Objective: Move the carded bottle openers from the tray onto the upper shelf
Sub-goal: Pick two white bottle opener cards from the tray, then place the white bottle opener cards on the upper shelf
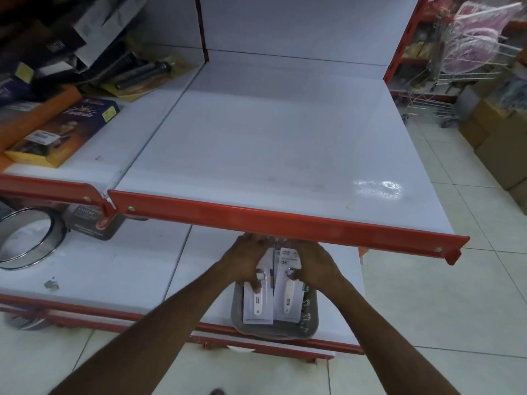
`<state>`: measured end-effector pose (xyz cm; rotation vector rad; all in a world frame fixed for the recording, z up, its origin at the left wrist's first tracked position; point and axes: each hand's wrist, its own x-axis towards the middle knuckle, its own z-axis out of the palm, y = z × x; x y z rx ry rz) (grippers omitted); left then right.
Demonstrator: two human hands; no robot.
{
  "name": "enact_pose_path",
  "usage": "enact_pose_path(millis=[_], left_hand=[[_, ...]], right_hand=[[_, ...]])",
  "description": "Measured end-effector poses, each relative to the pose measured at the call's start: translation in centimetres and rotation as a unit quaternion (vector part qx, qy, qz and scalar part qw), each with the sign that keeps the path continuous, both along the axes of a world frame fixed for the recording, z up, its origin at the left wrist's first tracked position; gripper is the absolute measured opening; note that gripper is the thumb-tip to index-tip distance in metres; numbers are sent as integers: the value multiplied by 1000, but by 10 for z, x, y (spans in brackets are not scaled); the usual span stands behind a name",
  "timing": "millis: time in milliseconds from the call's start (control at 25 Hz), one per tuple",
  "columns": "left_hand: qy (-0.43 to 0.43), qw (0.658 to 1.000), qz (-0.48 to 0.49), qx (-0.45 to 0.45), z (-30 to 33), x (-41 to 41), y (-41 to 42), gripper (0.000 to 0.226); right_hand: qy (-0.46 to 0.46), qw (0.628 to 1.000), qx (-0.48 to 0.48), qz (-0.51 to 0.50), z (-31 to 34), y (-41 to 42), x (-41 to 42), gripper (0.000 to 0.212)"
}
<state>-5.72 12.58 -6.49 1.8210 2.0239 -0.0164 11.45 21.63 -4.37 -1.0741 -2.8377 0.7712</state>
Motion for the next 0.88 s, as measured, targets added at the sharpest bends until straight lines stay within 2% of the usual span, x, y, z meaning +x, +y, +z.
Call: enact_pose_path(millis=[40, 120, 200, 280, 320, 400, 560, 600, 680, 800, 880], left_hand=[[-26, 999, 21, 18, 10, 2, -11, 106], [-69, 995, 42, 53, 33, 8, -41, 72], [-68, 993, 45, 87, 66, 19, -76, 48], [-39, 985, 51, 159, 104, 28, -103, 41], [-40, 977, 73, 198, 127, 30, -114, 41], [-99, 945, 150, 272, 182, 33, -128, 39], [-258, 838, 228, 424, 269, 25, -124, 33], [-284, 818, 229, 445, 282, 19, -115, 31], [-292, 805, 222, 466, 302, 1, -87, 24], [-306, 817, 212, 440, 299, -36, -28, 17], [-296, 841, 204, 405, 281, -56, 9, 23]], right_hand=[[33, 999, -23, -15, 15, -6, 5, 50], [87, 996, -28, -20, 46, -25, 16, 30], [126, 991, -29, -18, 82, -52, 27, 22], [183, 983, -17, -15, 120, -74, 38, 18], [224, 974, 22, -15, 142, -81, 43, 19], [305, 947, 92, -24, 194, -87, 53, 23], [439, 897, 33, -44, 284, -68, 56, 24], [447, 893, 21, -50, 296, -55, 50, 24], [445, 894, -4, -55, 310, -21, 30, 24], [396, 916, -28, -50, 293, 34, -14, 25], [353, 934, -31, -52, 270, 60, -37, 22]])
